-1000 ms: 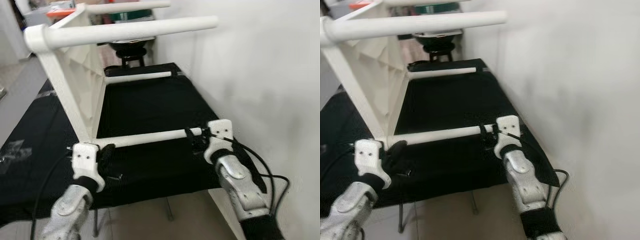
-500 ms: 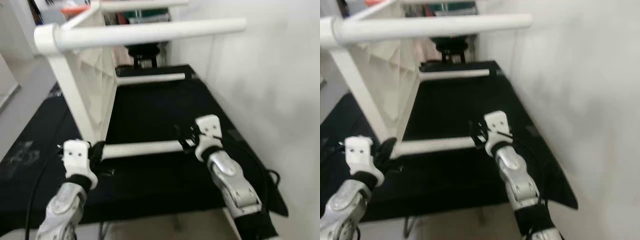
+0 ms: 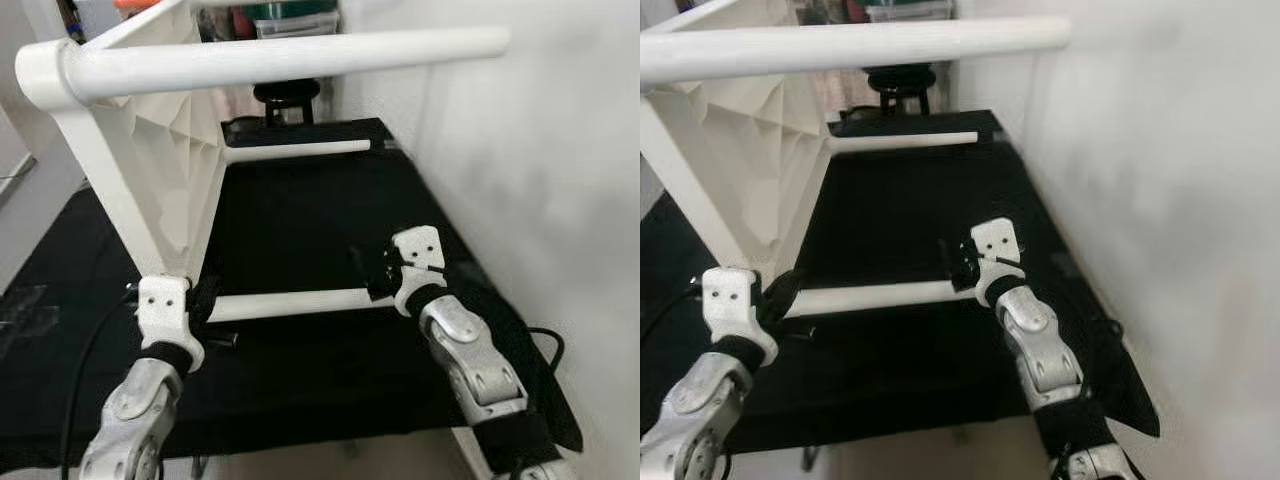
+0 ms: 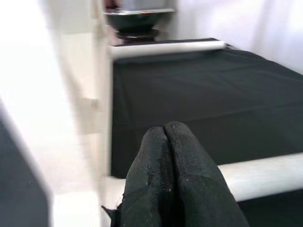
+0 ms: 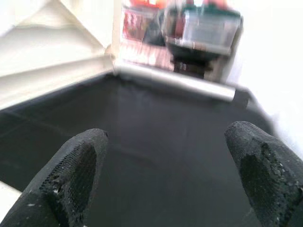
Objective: Building children table
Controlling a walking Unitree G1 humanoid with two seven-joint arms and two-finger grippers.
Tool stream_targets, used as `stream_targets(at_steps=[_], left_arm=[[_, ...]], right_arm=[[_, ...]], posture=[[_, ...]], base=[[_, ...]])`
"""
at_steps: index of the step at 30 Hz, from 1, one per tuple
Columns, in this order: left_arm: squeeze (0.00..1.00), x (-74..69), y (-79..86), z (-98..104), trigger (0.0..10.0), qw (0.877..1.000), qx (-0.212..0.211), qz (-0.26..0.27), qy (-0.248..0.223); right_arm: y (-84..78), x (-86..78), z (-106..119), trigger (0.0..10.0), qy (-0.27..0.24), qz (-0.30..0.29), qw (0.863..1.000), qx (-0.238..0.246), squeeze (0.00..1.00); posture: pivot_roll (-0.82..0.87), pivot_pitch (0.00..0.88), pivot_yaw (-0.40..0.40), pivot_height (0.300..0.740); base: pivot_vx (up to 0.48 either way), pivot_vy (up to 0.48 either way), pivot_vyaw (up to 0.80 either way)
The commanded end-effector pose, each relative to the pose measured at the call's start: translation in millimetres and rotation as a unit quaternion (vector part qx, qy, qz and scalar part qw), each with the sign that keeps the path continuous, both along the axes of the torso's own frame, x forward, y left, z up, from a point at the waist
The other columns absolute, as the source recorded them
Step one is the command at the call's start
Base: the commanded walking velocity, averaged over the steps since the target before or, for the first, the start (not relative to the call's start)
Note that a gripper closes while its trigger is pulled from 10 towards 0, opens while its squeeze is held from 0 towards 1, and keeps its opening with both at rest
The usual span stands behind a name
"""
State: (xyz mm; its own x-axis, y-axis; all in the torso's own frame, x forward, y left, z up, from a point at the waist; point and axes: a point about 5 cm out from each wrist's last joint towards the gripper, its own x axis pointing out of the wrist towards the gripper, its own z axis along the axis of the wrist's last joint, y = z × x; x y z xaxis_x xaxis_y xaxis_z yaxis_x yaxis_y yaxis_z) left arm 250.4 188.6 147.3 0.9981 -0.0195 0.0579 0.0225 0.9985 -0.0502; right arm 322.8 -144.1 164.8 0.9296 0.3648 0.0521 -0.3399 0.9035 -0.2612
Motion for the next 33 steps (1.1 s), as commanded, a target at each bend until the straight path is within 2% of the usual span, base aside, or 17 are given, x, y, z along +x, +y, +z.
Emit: stream_targets(at_steps=[1, 2, 3, 4, 5, 6, 7, 9, 10, 12, 13, 14, 15, 17, 24, 28, 33], left_arm=[[0.00, -1.0, 6.2, -2.8, 10.0, 1.000, -0.002, 0.011, 0.008], [0.00, -0.4, 8.7, -3.0, 10.0, 1.000, -0.002, 0.014, 0.008], [0.00, 1.7, 13.8, -3.1, 10.0, 1.000, -0.001, 0.020, 0.007], [0.00, 1.7, 13.8, -3.1, 10.0, 1.000, -0.001, 0.020, 0.007], [0.00, 3.1, 17.3, -3.1, 10.0, 1.000, -0.001, 0.025, 0.006], [0.00, 4.4, 21.4, -3.1, 10.0, 1.000, 0.001, 0.030, 0.006], [0.00, 6.3, 26.6, -3.0, 10.0, 0.999, -0.001, 0.037, 0.006], [0.00, 6.3, 26.6, -3.0, 10.0, 0.999, -0.001, 0.037, 0.006], [0.00, 7.3, 29.6, -2.9, 10.0, 0.999, -0.002, 0.042, 0.006], [0.00, 10.1, 33.9, -1.4, 10.0, 0.999, -0.003, 0.047, 0.004], [0.00, 10.1, 33.9, -1.4, 10.0, 0.999, -0.003, 0.047, 0.004], [0.00, 11.0, 34.6, -0.9, 10.0, 0.999, -0.001, 0.047, 0.004], [0.00, 11.0, 34.6, -0.9, 10.0, 0.999, -0.001, 0.047, 0.004], [0.00, 12.4, 34.7, -0.1, 10.0, 0.999, 0.001, 0.042, 0.004], [0.00, 14.2, 34.6, 0.7, 10.0, 0.999, -0.001, 0.038, 0.001], [0.00, 15.5, 35.4, 1.5, 10.0, 0.999, -0.006, 0.040, -0.002], [0.00, 16.6, 36.0, 2.6, 10.0, 0.999, -0.012, 0.043, -0.004]], right_arm=[[4.4, -1.6, 12.4, 10.0, -0.036, 0.018, 0.999, -0.020, 0.00], [1.5, -1.5, 17.9, 10.0, -0.050, 0.014, 0.998, -0.030, 0.00], [-4.9, -1.0, 32.8, 10.0, -0.089, 0.001, 0.994, -0.056, 0.00], [-4.9, -1.0, 32.8, 10.0, -0.089, 0.001, 0.994, -0.056, 0.00], [-8.9, -1.1, 43.3, 10.0, -0.116, -0.008, 0.990, -0.073, 0.00], [-12.4, -2.8, 57.1, 10.0, -0.155, -0.017, 0.983, -0.097, 0.00], [-14.0, -7.6, 77.5, 10.0, -0.215, -0.022, 0.966, -0.141, 0.00], [-14.0, -7.6, 77.5, 10.0, -0.215, -0.022, 0.966, -0.141, 0.00], [-13.8, -11.7, 89.6, 10.0, -0.252, -0.023, 0.953, -0.168, 0.00], [-11.6, -22.9, 114.1, 10.0, -0.332, -0.020, 0.911, -0.246, 0.00], [-11.6, -22.9, 114.1, 10.0, -0.332, -0.020, 0.911, -0.246, 0.00], [-9.8, -26.9, 121.3, 10.0, -0.357, -0.017, 0.894, -0.270, 0.00], [-9.8, -26.9, 121.3, 10.0, -0.357, -0.017, 0.894, -0.270, 0.00], [-5.4, -32.2, 133.0, 10.0, -0.393, -0.011, 0.869, -0.301, 0.00], [4.6, -30.6, 146.6, 10.0, -0.420, 0.005, 0.846, -0.328, 0.00], [18.4, -23.8, 162.7, 10.0, -0.440, 0.036, 0.827, -0.350, 0.00], [29.1, -17.5, 174.2, 10.0, -0.444, 0.058, 0.815, -0.367, 0.00]], posture=[[0.00, 0.000, 0.018, 0.740], [0.00, 0.000, 0.018, 0.740], [0.00, 0.000, 0.018, 0.740], [0.00, 0.000, 0.018, 0.740], [0.00, 0.000, 0.018, 0.740], [0.00, 0.000, 0.018, 0.740], [-0.01, 0.000, 0.020, 0.740], [-0.01, 0.000, 0.020, 0.740], [-0.01, 0.000, 0.020, 0.740], [-0.01, 0.000, 0.021, 0.740], [-0.01, 0.000, 0.021, 0.740], [-0.02, 0.000, 0.026, 0.740], [-0.02, 0.000, 0.026, 0.740], [-0.02, 0.000, 0.029, 0.740], [-0.02, 0.000, 0.032, 0.740], [-0.02, 0.000, 0.026, 0.740], [-0.02, 0.000, 0.018, 0.740]], base=[[0.000, 0.000, 0.00], [0.000, 0.000, 0.00], [0.000, 0.000, 0.00], [0.000, 0.000, 0.00], [0.000, 0.000, 0.00], [0.000, 0.000, 0.00], [0.000, 0.000, 0.00], [0.000, 0.000, 0.00], [0.000, 0.000, 0.00], [0.000, 0.000, 0.00], [0.000, 0.000, 0.00], [0.000, 0.000, 0.00], [0.000, 0.000, 0.00], [0.000, 0.000, 0.00], [0.000, 0.000, 0.00], [0.000, 0.000, 0.00], [0.000, 0.000, 0.00]])
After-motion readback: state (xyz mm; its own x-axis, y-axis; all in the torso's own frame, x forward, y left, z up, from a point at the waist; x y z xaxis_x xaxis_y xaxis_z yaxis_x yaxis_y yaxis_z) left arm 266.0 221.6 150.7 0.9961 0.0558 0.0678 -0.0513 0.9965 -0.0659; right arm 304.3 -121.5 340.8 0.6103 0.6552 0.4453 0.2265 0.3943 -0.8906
